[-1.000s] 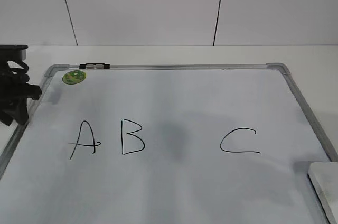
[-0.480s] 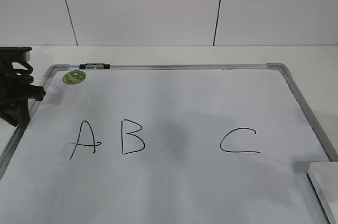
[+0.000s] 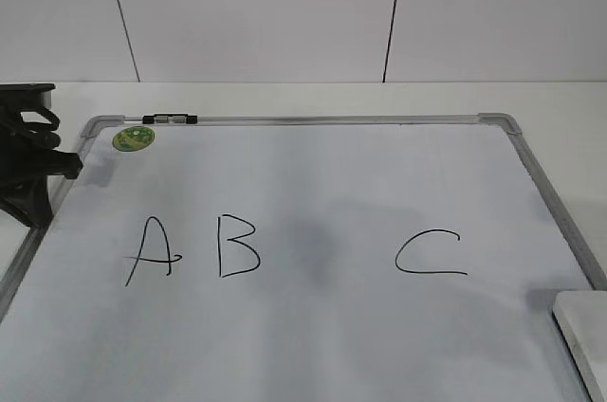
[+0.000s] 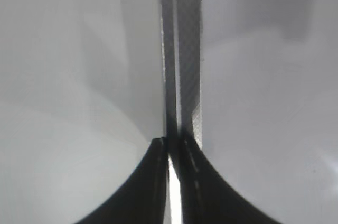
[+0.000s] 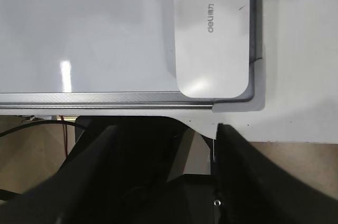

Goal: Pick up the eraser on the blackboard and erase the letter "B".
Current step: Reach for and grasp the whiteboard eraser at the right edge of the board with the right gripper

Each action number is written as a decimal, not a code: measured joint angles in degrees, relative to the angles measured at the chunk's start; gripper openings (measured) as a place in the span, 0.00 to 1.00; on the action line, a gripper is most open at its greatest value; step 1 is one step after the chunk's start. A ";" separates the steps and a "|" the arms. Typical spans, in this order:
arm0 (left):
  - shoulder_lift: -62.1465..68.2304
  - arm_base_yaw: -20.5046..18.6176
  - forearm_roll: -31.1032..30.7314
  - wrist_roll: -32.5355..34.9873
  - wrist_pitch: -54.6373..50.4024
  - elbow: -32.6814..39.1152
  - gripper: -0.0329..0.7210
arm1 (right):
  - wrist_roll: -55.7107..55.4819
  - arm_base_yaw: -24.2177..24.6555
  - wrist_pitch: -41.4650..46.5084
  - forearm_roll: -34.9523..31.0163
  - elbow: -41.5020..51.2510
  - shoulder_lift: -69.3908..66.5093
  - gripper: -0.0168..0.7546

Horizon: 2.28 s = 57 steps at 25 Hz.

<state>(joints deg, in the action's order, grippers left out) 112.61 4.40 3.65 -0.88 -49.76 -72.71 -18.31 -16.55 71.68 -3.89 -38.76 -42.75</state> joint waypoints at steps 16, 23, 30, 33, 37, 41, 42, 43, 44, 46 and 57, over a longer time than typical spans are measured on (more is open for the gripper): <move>0.00 0.00 0.10 -0.04 0.00 0.00 0.09 | 0.35 0.00 -4.28 4.24 -0.03 -16.74 0.87; 0.00 0.00 0.10 -0.04 -0.13 -0.12 0.09 | 0.57 0.00 -7.50 7.93 -0.39 -26.21 0.85; 0.00 0.00 0.10 -0.04 -0.13 -0.12 0.09 | 1.64 0.00 -8.12 9.37 -3.93 -29.28 0.73; 0.00 0.00 0.10 -0.04 -0.13 -0.12 0.09 | 2.29 0.00 -8.82 9.47 -5.44 -29.81 0.72; 0.00 0.00 0.10 -0.04 -0.13 -0.12 0.09 | 2.69 0.20 -8.94 9.47 -5.57 -29.94 0.72; 0.00 0.00 0.10 -0.04 -0.15 -0.12 0.09 | 2.87 1.96 -9.07 9.82 -5.57 -29.94 0.71; 0.00 0.00 0.10 -0.04 -0.15 -0.12 0.09 | 2.97 2.64 -9.07 9.92 -5.57 -29.94 0.71; 0.00 0.00 0.10 -0.04 -0.15 -0.12 0.09 | 3.20 3.52 -9.07 9.92 -5.57 -29.94 0.70; 0.00 0.00 0.10 -0.04 -0.15 -0.12 0.09 | 3.49 4.48 -9.07 9.82 -5.57 -29.94 0.69; 0.00 0.00 0.10 -0.04 -0.15 -0.12 0.09 | 4.85 6.15 -9.07 9.28 -5.57 -29.94 0.64; 0.00 0.00 0.10 -0.04 -0.25 -0.12 0.09 | 9.18 7.16 -9.07 6.38 -5.57 -29.94 0.49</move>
<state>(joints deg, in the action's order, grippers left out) 112.61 4.40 3.75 -0.92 -50.01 -72.83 -9.14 -9.38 62.61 2.49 -44.34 -72.69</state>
